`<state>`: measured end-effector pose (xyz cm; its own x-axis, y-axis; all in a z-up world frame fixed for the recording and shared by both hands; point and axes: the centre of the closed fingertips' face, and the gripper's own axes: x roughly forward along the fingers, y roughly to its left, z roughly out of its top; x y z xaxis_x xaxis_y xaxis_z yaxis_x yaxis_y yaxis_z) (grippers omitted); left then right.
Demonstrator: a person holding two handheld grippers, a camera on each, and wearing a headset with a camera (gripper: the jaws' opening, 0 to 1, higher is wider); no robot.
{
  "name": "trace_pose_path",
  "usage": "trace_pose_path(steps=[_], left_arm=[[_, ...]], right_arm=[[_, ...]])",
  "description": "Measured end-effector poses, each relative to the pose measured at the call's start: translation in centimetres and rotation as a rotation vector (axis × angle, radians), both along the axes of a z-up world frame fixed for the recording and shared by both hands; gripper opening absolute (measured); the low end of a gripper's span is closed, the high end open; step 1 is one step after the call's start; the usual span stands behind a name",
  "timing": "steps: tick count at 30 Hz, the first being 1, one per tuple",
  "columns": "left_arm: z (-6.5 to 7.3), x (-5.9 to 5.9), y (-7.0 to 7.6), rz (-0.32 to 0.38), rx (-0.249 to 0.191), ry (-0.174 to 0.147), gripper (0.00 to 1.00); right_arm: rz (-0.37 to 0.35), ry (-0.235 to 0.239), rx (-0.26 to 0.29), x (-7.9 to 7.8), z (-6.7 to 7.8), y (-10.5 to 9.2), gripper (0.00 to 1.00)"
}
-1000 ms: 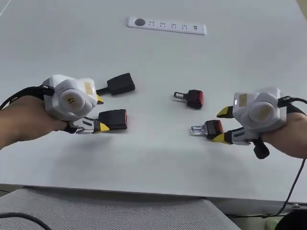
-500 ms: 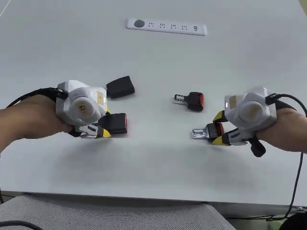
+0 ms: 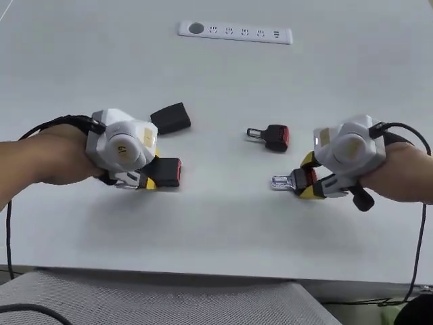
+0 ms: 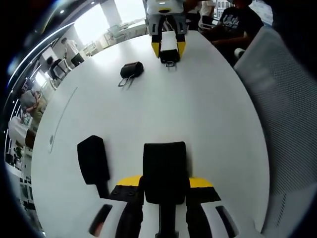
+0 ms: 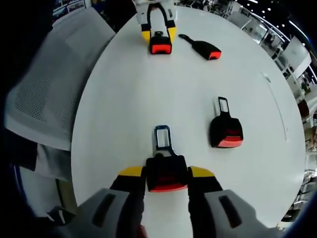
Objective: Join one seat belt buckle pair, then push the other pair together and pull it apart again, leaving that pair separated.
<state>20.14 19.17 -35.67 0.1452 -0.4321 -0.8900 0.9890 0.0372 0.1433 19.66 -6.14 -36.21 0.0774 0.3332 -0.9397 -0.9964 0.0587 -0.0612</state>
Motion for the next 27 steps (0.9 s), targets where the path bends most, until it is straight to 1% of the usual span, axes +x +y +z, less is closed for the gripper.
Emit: trace_pose_path(steps=[1, 3, 6, 9, 12, 15, 19, 20, 21, 22, 25, 27], left_arm=[[-0.01, -0.02, -0.02, -0.002, -0.001, 0.003, 0.34], [-0.02, -0.07, -0.13, -0.001, -0.006, 0.008, 0.33], [-0.04, -0.22, -0.24, -0.008, 0.012, 0.003, 0.33], [-0.04, -0.19, -0.19, -0.010, 0.020, 0.000, 0.33], [-0.06, -0.16, -0.15, -0.012, 0.025, 0.001, 0.33], [-0.02, -0.24, -0.17, -0.010, 0.033, 0.000, 0.33], [-0.09, -0.15, -0.12, -0.004, 0.037, 0.003, 0.33], [-0.15, -0.09, -0.10, -0.004, 0.040, 0.005, 0.33], [-0.20, -0.04, -0.08, -0.006, 0.044, 0.005, 0.33], [-0.34, 0.08, -0.04, -0.006, 0.045, 0.007, 0.33], [-0.66, 0.38, 0.08, -0.005, 0.047, 0.009, 0.33], [-0.87, 0.58, 0.17, -0.005, 0.047, 0.009, 0.33]], right_arm=[[0.010, -0.006, -0.005, -0.01, -0.08, -0.03, 0.34], [0.008, -0.006, -0.002, 0.07, -0.18, -0.04, 0.34], [-0.044, 0.017, 0.012, 0.21, -0.18, 0.11, 0.33], [-0.067, 0.019, 0.021, 0.20, -0.19, 0.18, 0.33], [-0.104, 0.023, 0.051, 0.25, -0.17, 0.20, 0.33], [-0.097, 0.022, 0.062, 0.21, -0.17, 0.24, 0.34], [-0.097, 0.008, 0.048, 0.14, -0.42, 0.20, 0.35], [-0.084, -0.002, 0.022, 0.10, -0.63, -0.05, 0.35], [-0.099, 0.003, 0.031, 0.15, -0.59, 0.08, 0.35], [-0.117, 0.012, 0.024, 0.12, -0.66, -0.05, 0.35], [-0.121, 0.011, 0.031, 0.16, -0.63, -0.15, 0.36], [-0.128, 0.016, 0.026, 0.12, -0.66, -0.34, 0.36]])
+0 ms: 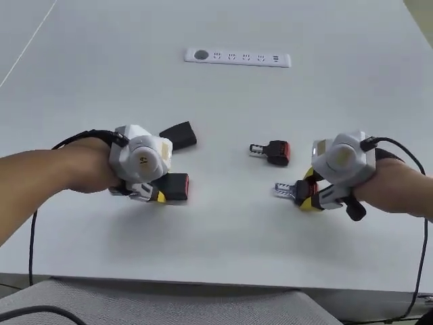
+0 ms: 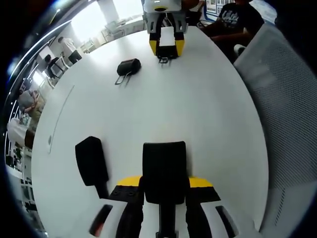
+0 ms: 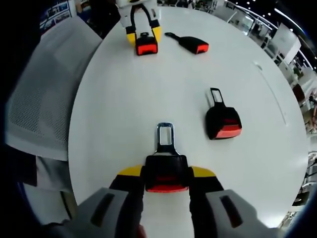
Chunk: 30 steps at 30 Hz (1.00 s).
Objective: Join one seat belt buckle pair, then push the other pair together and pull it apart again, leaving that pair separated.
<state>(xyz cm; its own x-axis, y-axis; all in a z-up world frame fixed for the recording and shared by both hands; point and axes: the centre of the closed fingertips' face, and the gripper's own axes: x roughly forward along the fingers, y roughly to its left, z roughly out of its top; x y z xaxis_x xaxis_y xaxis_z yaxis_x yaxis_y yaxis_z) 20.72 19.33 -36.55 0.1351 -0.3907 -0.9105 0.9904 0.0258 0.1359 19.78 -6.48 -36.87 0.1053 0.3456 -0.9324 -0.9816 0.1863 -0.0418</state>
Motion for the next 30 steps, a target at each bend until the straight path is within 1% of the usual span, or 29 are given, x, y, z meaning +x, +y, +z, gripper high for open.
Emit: trace_pose_path(steps=[4, 7, 10, 12, 13, 16, 20, 24, 30], left_arm=[[-0.5, 0.5, 0.2, 0.003, 0.000, 0.002, 0.33], [-0.2, 0.1, 0.1, 0.006, 0.007, 0.003, 0.33], [-0.3, 0.1, 0.1, 0.003, 0.007, 0.003, 0.33], [0.0, -0.1, 0.0, 0.004, 0.007, 0.005, 0.33], [0.1, -0.3, 0.0, 0.004, 0.007, 0.007, 0.33], [0.4, -0.6, -0.2, 0.004, 0.010, 0.015, 0.33], [0.7, -0.9, -0.3, 0.004, 0.012, 0.017, 0.33], [0.1, -0.4, -0.1, 0.006, 0.017, 0.017, 0.33], [-0.2, 0.0, 0.0, 0.005, 0.015, 0.021, 0.33]], right_arm=[[-0.007, 0.008, -0.013, -0.1, 0.0, -0.4, 0.37], [0.006, 0.009, -0.023, -0.1, -0.1, -0.7, 0.37], [0.002, 0.019, -0.017, -0.1, -0.1, -0.7, 0.37], [0.039, 0.014, -0.008, -0.2, -0.1, -0.5, 0.36], [0.039, 0.017, -0.006, -0.2, -0.1, -0.4, 0.36], [0.070, 0.019, -0.009, -0.2, -0.2, 0.0, 0.35], [0.084, 0.015, -0.015, 0.2, -0.4, 0.4, 0.35], [0.092, 0.007, -0.012, 0.5, -0.4, 1.1, 0.35], [0.078, 0.001, 0.031, 0.7, -0.4, 3.1, 0.35]])
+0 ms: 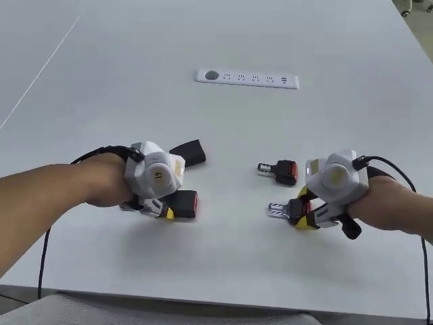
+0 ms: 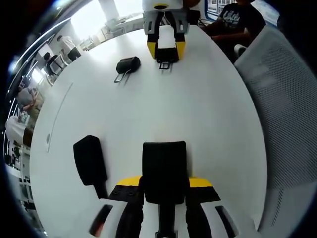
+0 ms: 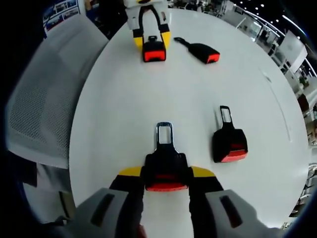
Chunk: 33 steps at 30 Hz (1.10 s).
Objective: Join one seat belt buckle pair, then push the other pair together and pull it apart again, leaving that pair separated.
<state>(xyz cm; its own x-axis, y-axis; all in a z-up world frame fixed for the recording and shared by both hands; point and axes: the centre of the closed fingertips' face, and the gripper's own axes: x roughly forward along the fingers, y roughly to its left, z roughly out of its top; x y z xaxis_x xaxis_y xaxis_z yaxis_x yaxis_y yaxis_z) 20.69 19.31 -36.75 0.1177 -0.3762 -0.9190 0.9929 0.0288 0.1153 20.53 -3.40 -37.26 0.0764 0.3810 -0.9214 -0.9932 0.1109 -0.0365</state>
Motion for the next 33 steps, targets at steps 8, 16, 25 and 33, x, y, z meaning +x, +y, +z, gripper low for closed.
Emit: trace_pose_path(steps=[8, 16, 25, 33], left_arm=[[-0.3, 0.2, 0.1, 0.004, -0.003, 0.008, 0.33], [-0.5, 0.4, 0.1, 0.005, -0.006, 0.012, 0.33], [-0.7, 0.5, 0.1, 0.005, -0.008, 0.015, 0.33], [-0.6, 0.4, 0.0, 0.006, -0.006, 0.013, 0.33]], right_arm=[[-0.016, -0.001, 0.075, 0.0, 0.0, 3.3, 0.35], [-0.004, -0.007, 0.120, -0.2, 0.1, 6.3, 0.35], [-0.008, -0.016, 0.173, -0.3, 0.2, 9.6, 0.35], [-0.010, -0.007, 0.198, -0.3, 0.2, 12.2, 0.34]])
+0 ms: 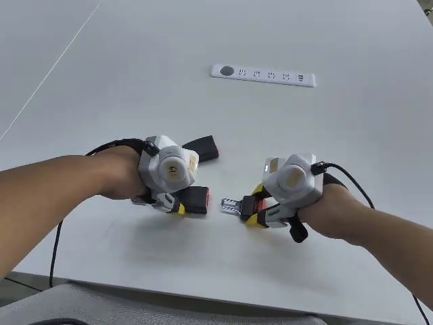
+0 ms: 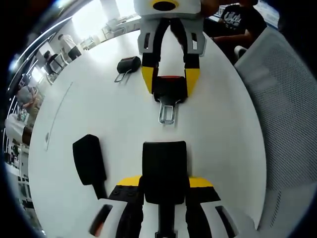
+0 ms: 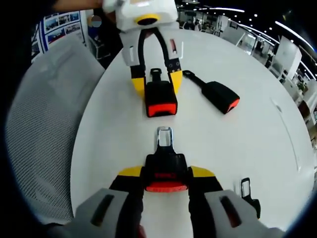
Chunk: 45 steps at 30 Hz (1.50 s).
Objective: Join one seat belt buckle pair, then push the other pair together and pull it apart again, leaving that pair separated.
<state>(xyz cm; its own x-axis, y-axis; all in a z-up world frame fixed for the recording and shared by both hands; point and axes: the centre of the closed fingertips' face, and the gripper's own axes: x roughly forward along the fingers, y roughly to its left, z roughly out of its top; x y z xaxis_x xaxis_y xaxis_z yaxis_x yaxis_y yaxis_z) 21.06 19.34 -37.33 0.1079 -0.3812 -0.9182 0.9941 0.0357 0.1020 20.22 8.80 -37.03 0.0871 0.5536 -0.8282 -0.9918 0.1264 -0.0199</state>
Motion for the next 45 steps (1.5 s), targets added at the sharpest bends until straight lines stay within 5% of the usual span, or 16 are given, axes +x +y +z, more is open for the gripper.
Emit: trace_pose_path(steps=[17, 28, 45], left_arm=[[0.1, -0.1, 0.0, 0.002, 0.002, 0.001, 0.33], [0.2, -0.1, 0.0, -0.001, 0.006, 0.000, 0.33], [0.2, 0.0, 0.0, -0.029, -0.026, 0.012, 0.33]], right_arm=[[0.025, 0.004, -0.050, 0.0, -0.1, 2.5, 0.34], [0.044, -0.023, -0.038, 0.3, 0.0, 2.5, 0.34], [0.063, -0.003, 0.017, 0.3, 0.1, 3.8, 0.34]])
